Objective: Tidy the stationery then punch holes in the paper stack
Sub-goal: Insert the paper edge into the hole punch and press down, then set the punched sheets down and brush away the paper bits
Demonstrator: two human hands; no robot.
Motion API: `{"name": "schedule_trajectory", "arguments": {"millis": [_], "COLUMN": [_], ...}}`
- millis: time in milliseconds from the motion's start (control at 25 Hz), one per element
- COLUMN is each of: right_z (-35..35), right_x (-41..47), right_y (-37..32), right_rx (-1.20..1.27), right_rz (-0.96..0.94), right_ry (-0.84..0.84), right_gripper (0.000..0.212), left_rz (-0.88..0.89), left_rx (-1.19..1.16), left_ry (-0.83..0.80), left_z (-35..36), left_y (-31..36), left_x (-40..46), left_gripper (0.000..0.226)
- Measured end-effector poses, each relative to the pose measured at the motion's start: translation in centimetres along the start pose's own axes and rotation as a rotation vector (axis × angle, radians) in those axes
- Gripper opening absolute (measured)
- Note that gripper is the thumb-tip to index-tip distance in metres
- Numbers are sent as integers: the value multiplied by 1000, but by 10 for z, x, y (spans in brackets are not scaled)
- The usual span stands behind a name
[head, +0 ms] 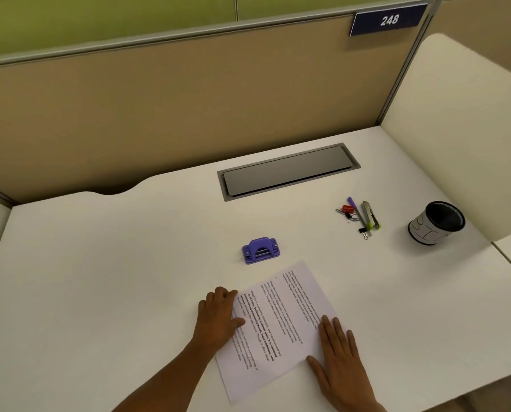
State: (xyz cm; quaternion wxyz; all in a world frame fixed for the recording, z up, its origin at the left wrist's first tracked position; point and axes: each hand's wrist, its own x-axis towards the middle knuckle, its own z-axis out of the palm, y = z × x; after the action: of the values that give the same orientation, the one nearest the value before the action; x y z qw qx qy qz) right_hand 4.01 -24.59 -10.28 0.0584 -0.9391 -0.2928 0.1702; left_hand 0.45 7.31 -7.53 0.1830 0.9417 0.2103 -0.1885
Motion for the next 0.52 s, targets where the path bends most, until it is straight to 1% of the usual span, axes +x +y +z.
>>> {"name": "schedule_trajectory", "arguments": {"millis": [120, 200, 320, 400, 520], "right_z": [-5, -6, -3, -2, -10], "right_x": [-14, -19, -24, -27, -30], "right_y": [-3, -9, -18, -21, -28], "right_rx": [20, 34, 46, 94, 188], "right_rz": [14, 44, 151, 241, 296], "right_ry": [-52, -85, -92, -148, -158], "right_gripper": [79, 81, 88, 83, 79], "left_rz": [-5, -20, -46, -69, -90], "left_rx": [-66, -165, -295, -308, -305], "left_ry": [3, 14, 34, 19, -1], "left_z": [9, 14, 19, 23, 26], "left_y": [2, 3, 6, 8, 8], "left_x": [-24, -38, -58, -72, -89], "left_gripper": [73, 69, 54, 49, 44]}}
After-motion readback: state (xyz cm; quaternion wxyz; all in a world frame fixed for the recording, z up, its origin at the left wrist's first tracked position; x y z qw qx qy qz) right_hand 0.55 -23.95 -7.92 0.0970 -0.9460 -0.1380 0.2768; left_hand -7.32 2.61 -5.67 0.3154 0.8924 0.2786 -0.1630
